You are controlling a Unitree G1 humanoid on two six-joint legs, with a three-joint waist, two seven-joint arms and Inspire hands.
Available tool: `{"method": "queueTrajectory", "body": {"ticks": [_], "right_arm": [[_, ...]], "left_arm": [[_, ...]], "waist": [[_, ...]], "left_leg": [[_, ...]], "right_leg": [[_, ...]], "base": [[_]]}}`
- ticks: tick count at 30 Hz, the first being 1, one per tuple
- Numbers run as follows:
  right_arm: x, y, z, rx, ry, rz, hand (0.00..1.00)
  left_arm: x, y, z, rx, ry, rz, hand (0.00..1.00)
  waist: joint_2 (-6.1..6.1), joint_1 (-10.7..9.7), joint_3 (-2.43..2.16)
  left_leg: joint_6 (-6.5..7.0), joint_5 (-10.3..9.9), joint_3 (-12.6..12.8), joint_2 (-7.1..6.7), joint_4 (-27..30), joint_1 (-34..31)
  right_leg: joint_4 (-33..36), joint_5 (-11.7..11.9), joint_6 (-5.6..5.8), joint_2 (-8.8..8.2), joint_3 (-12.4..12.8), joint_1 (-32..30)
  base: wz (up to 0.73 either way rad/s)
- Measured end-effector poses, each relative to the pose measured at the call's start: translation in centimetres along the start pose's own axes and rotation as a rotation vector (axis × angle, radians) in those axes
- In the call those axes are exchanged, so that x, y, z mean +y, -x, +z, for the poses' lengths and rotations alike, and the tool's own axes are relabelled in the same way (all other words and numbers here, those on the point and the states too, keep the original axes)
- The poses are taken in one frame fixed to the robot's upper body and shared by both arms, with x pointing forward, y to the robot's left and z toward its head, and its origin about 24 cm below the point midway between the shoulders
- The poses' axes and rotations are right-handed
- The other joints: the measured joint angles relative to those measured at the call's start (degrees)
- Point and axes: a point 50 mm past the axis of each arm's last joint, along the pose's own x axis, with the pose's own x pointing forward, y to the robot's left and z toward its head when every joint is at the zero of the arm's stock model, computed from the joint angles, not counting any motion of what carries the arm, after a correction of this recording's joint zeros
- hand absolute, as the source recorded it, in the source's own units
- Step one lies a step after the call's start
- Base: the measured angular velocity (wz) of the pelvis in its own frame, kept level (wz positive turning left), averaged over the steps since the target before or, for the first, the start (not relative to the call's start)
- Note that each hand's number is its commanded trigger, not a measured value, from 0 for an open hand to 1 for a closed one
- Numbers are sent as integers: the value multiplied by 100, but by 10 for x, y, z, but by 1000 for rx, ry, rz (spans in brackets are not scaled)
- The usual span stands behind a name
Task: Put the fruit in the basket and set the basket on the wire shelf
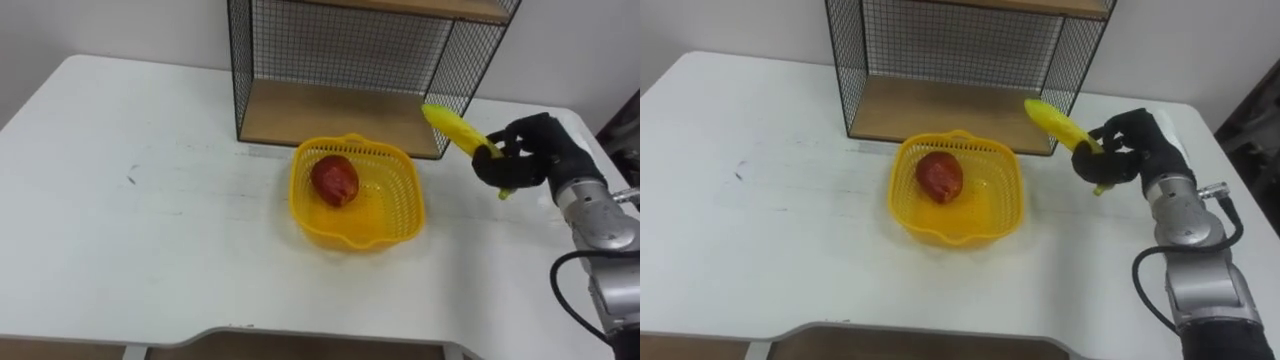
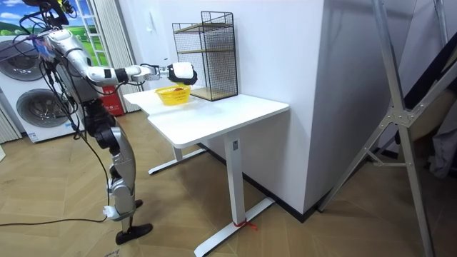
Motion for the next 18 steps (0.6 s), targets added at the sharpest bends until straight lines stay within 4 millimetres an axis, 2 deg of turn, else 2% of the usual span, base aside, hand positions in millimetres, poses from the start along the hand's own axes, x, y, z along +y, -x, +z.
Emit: {"method": "queueTrajectory", "body": {"ticks": [2, 4, 8, 12, 18], "right_arm": [[-1, 1, 5, -23, -2, -16, 100], [0, 2, 14, -62, -13, -28, 100], [1, 6, 33, -147, -31, -54, 100], [3, 8, 39, -176, -39, -58, 100], [2, 14, 60, -268, -23, -50, 100]], "left_arm": [[-2, 0, -1, 2, 0, -6, 0], [-5, 1, -4, 10, 0, -11, 0], [-6, 1, -3, 9, 1, -15, 0], [-8, 1, 0, 1, 3, -18, 0], [-9, 0, 0, 1, 2, -21, 0]], "waist": [[45, -4, 1], [82, -13, -32], [127, -20, -64], [115, 15, -63], [79, 2, -38]], "left_leg": [[0, -2, 13, 0, -3, -16], [0, -2, 13, 0, 0, -42], [0, -1, 2, 0, 12, -44], [1, -1, -5, 0, 15, -46], [-1, 0, -25, 0, -39, -80]], "right_leg": [[9, 0, 0, 0, 13, -7], [19, 1, 0, 0, 14, -30], [25, 1, -1, -3, -1, -27], [23, 1, 0, -6, -17, -22], [14, 1, 0, 2, -22, -74]], "base": [[0], [0], [0], [0], [1]]}}
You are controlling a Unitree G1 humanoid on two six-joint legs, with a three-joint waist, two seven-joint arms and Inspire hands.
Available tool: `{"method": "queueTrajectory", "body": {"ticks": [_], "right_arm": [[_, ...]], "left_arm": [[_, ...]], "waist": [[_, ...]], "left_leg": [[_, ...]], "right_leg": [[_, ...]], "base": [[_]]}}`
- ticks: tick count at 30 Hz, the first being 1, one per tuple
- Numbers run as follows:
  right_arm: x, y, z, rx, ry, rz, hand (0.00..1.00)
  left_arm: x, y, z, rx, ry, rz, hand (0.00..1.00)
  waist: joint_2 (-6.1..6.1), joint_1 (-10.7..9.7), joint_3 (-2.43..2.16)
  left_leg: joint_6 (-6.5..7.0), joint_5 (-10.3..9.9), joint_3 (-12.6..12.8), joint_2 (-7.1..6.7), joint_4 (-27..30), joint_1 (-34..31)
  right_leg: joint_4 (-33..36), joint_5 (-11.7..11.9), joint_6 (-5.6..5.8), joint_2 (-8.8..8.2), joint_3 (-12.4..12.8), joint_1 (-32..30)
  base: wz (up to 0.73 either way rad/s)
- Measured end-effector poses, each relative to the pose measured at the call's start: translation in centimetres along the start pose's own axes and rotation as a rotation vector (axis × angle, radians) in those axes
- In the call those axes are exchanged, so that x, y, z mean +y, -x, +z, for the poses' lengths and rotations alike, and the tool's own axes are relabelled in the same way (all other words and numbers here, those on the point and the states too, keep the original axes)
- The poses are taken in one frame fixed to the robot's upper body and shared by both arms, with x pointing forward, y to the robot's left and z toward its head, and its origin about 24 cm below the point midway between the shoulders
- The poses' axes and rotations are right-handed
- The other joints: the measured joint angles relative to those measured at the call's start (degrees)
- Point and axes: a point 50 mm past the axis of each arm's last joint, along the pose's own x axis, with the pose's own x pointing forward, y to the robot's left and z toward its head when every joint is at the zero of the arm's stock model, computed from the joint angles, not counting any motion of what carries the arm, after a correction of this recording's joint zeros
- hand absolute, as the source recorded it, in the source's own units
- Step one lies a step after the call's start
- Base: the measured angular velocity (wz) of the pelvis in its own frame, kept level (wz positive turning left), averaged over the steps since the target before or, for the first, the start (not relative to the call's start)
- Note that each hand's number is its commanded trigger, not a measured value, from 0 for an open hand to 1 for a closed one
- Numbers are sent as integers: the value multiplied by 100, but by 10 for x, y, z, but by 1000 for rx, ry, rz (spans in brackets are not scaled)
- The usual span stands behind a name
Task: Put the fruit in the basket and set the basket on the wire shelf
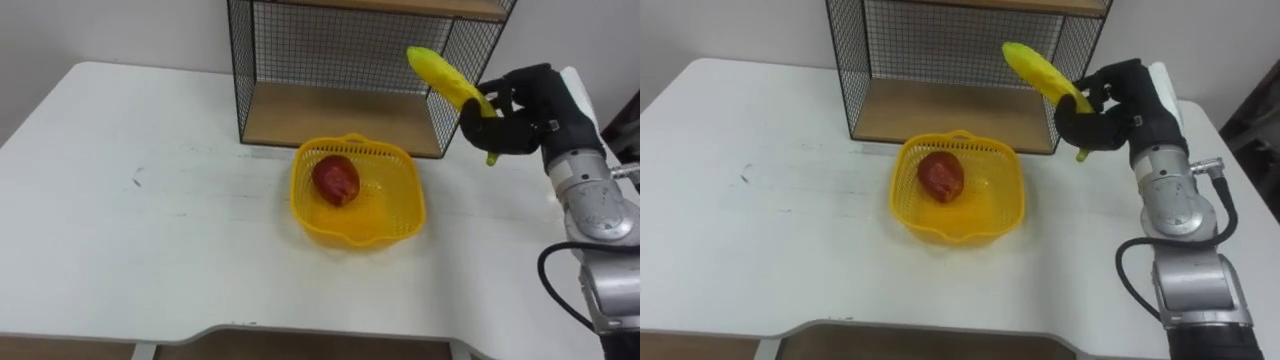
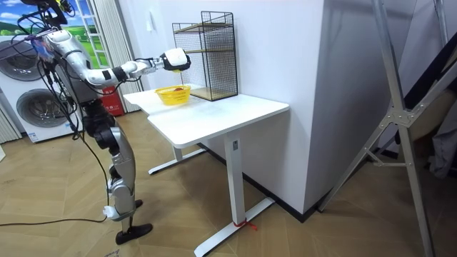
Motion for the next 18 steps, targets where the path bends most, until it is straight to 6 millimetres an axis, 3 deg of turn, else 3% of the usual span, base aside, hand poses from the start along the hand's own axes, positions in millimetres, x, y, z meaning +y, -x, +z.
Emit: {"method": "queueTrajectory", "body": {"ticks": [8, 18], "right_arm": [[16, 3, 19, -82, 60, 143, 100], [34, 12, 23, -101, 74, 335, 100]], "left_arm": [[1, -1, 6, -20, 1, -4, 0], [2, -1, 12, -39, -27, -3, 0]], "waist": [[-152, 47, 1], [-119, 141, 39]], "left_leg": [[1, 0, 47, 1, 3, -78], [1, 0, 53, 1, 1, -83]], "right_leg": [[-4, 0, 0, 2, 52, -129], [-5, 0, 0, 2, 53, -137]], "base": [[-2], [0]]}}
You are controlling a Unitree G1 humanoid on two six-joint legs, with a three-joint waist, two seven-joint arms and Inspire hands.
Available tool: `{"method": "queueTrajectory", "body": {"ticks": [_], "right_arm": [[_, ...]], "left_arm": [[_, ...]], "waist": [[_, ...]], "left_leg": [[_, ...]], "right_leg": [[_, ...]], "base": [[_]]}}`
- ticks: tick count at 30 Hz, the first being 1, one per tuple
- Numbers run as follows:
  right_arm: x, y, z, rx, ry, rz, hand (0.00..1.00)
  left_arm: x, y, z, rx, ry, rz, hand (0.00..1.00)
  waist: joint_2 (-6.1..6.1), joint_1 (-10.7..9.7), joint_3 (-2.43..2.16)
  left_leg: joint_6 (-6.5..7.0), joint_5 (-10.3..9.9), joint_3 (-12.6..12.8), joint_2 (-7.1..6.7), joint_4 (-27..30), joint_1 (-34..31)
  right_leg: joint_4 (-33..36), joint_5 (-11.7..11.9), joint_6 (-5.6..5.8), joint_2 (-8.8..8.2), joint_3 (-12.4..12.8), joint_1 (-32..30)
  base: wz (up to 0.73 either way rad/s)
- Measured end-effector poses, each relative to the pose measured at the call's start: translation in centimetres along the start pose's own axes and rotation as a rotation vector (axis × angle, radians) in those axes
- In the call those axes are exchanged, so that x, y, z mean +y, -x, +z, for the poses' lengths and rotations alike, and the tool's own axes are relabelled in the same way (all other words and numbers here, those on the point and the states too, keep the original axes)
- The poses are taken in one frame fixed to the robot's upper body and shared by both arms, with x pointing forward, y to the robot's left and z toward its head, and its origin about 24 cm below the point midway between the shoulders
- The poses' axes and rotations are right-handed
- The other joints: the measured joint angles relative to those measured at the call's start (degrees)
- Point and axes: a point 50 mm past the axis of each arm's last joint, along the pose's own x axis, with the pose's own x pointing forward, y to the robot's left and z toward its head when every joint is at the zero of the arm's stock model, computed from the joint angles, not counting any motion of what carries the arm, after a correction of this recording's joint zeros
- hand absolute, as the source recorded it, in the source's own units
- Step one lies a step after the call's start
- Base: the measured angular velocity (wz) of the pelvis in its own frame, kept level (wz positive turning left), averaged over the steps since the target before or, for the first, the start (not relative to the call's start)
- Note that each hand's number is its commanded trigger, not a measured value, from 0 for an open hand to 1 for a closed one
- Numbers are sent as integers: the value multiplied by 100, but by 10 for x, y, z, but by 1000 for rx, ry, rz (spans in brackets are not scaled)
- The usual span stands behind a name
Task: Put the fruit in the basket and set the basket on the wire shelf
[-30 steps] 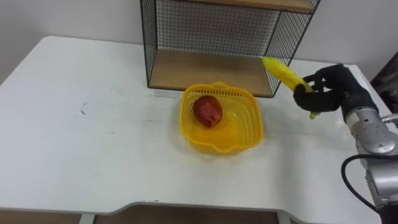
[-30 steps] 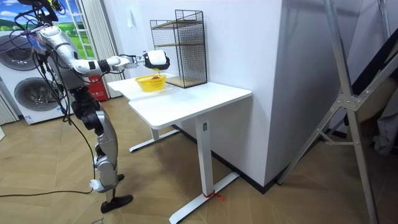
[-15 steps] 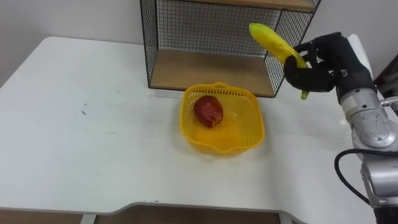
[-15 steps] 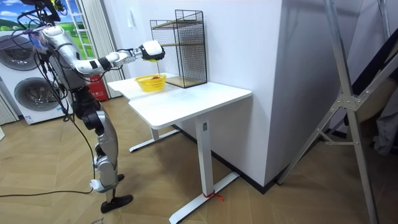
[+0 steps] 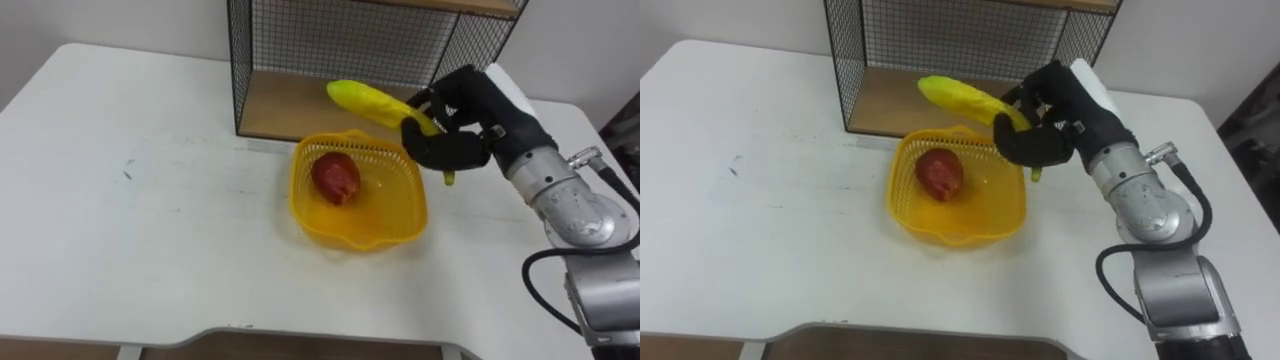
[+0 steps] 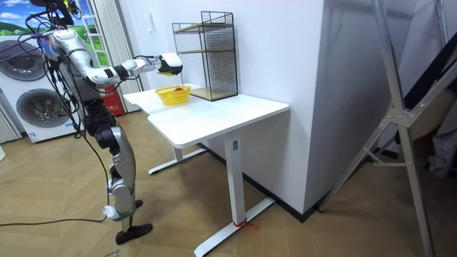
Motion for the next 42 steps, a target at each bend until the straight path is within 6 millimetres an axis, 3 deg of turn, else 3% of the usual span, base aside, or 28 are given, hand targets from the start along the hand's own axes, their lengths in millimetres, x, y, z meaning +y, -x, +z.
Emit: {"method": "queueTrajectory", "body": {"ticks": [9, 10, 11, 18, 29, 37, 42], "right_arm": [[10, 0, -2, 21, 19, 143, 100], [12, 1, -3, 29, 16, 159, 59], [13, 2, -5, 37, 13, 173, 0], [18, 5, -10, 69, 1, 218, 0], [18, 6, -13, 105, 29, 230, 0], [18, 6, -14, 115, 51, 240, 0], [16, 6, -14, 115, 51, 229, 0]], "left_arm": [[1, 0, 4, -8, -4, 4, 0], [1, -1, 4, -9, -4, 4, 0], [1, -1, 5, -10, -6, 4, 0], [2, -1, 6, -11, 2, 0, 0], [2, -1, 8, -14, 2, 3, 0], [2, -1, 7, -12, 1, 5, 0], [2, -1, 5, -11, 3, 8, 0]], "waist": [[4, 44, 2], [-9, 49, -7], [-24, 51, -17], [-37, 48, -24], [-36, 48, 8], [-64, 40, -6], [-77, 31, 19]], "left_leg": [[0, 0, -9, 2, 1, -45], [0, 0, -9, 2, 1, -45], [0, 0, -10, 2, 4, -38], [0, 0, -8, 2, 7, -32], [0, 0, -8, 2, 3, -8], [0, 0, -7, 2, -4, -20], [0, 0, -3, 2, 2, -1]], "right_leg": [[6, 0, 0, 0, -19, -18], [6, 0, 0, 0, -19, -24], [6, 1, 0, 0, -19, -27], [-7, 1, 0, 0, -12, -23], [5, 1, 0, 0, -19, -2], [3, 1, 0, 1, -16, -12], [2, 0, 0, 2, -2, 2]], "base": [[0], [0], [0], [0], [0], [0], [0]]}}
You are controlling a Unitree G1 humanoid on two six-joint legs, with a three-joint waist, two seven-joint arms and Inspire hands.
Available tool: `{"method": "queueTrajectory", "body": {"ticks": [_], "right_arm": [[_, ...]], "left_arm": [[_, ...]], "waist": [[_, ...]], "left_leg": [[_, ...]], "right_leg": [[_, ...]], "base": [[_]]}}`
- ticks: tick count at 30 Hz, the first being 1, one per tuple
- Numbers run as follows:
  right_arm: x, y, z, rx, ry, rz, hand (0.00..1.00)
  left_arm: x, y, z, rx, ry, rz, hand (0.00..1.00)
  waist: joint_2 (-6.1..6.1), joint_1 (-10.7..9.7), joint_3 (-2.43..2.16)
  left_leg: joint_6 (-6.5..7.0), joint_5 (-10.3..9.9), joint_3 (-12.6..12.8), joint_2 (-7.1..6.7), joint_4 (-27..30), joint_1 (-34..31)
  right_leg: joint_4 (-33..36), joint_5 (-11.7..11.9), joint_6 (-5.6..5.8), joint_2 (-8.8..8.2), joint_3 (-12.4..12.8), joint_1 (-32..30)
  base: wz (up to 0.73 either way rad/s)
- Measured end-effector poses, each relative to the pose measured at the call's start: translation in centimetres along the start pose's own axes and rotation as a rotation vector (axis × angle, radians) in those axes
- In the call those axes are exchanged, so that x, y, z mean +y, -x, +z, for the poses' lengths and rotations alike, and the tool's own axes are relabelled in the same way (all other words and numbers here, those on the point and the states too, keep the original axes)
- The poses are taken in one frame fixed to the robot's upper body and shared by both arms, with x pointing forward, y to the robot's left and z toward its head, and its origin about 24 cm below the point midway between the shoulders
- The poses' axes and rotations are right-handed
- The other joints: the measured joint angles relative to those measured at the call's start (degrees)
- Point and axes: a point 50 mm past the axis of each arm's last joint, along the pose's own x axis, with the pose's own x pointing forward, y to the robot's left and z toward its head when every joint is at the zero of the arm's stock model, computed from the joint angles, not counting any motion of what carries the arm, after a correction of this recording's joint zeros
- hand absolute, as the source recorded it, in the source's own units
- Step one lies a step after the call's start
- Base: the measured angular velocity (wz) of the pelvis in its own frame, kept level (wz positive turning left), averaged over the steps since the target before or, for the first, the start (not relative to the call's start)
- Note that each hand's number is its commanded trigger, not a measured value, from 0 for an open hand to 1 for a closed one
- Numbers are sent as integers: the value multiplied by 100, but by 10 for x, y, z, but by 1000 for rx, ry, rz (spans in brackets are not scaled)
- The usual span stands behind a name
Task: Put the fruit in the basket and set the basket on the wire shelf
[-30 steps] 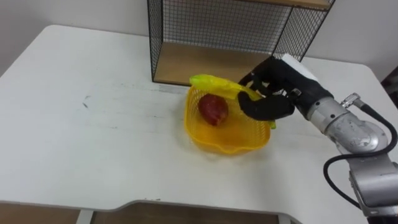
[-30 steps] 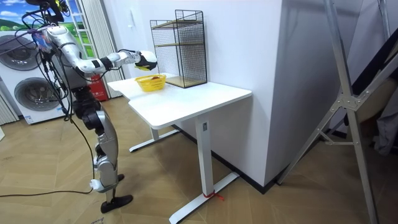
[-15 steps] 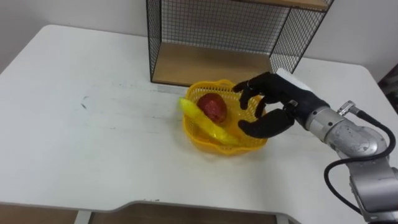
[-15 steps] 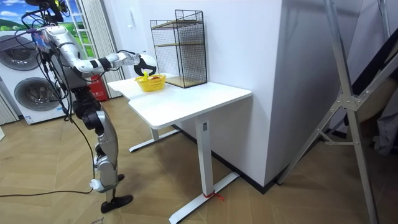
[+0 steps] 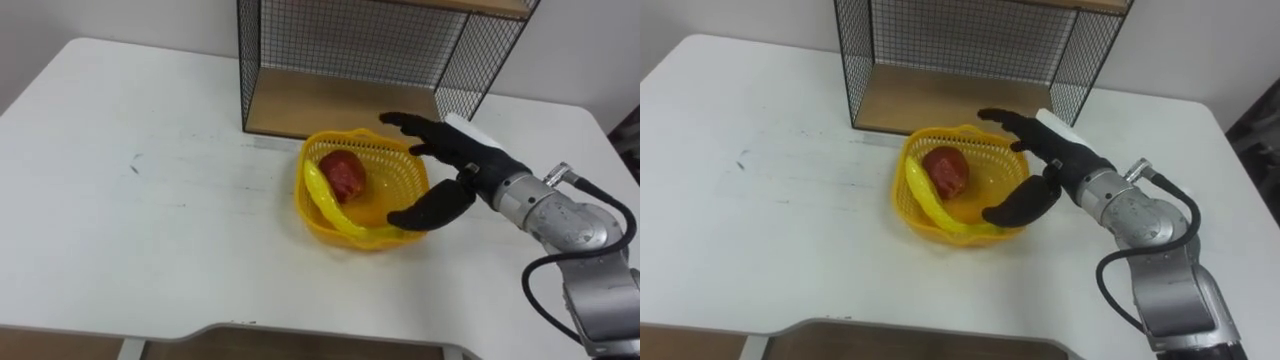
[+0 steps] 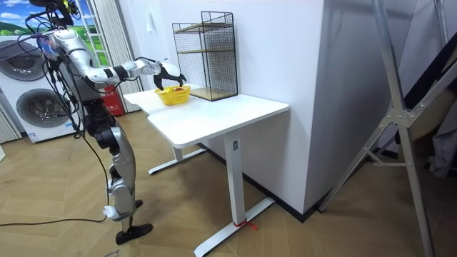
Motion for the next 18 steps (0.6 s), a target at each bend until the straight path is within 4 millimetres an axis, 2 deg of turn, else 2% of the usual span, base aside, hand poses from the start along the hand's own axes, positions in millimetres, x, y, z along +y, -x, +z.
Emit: {"method": "queueTrajectory", "body": {"ticks": [6, 7, 10, 13, 15, 18], "right_arm": [[-10, 5, -2, -14, -43, -57, 0], [-14, 7, -3, -30, -83, -72, 0], [-20, 14, -8, -61, -192, -138, 0], [-24, 16, -12, -88, -270, -208, 0], [-25, 19, -18, -80, -312, -263, 0], [-22, 29, -32, -38, -372, -328, 0]], "left_arm": [[0, 0, -3, 5, 15, -5, 0], [0, 0, -5, 9, 25, -3, 0], [1, 1, -10, 12, 86, 5, 0], [1, 3, -21, 25, 191, 15, 0], [6, 4, -26, 36, 281, 58, 0], [20, 6, -31, 37, 440, 189, 0]], "waist": [[27, 6, 32], [43, -4, 43], [67, -7, 38], [111, -69, 13], [145, -70, 13], [203, -32, -43]], "left_leg": [[0, 0, -7, 0, -1, 8], [0, 0, -11, 0, -2, 5], [0, -1, -32, 0, -11, 1], [0, -1, -31, 0, 4, 4], [0, -1, -35, 0, 18, 6], [0, -1, -84, 0, 17, 2]], "right_leg": [[0, 0, 0, -2, 3, 15], [-4, 0, 0, -2, 0, 28], [-15, 0, 0, -2, -30, 39], [-14, 0, 0, -4, -37, 52], [-21, 1, 1, -6, -53, 76], [-22, 1, 1, -12, -116, 93]], "base": [[0], [0], [1], [0], [4], [10]]}}
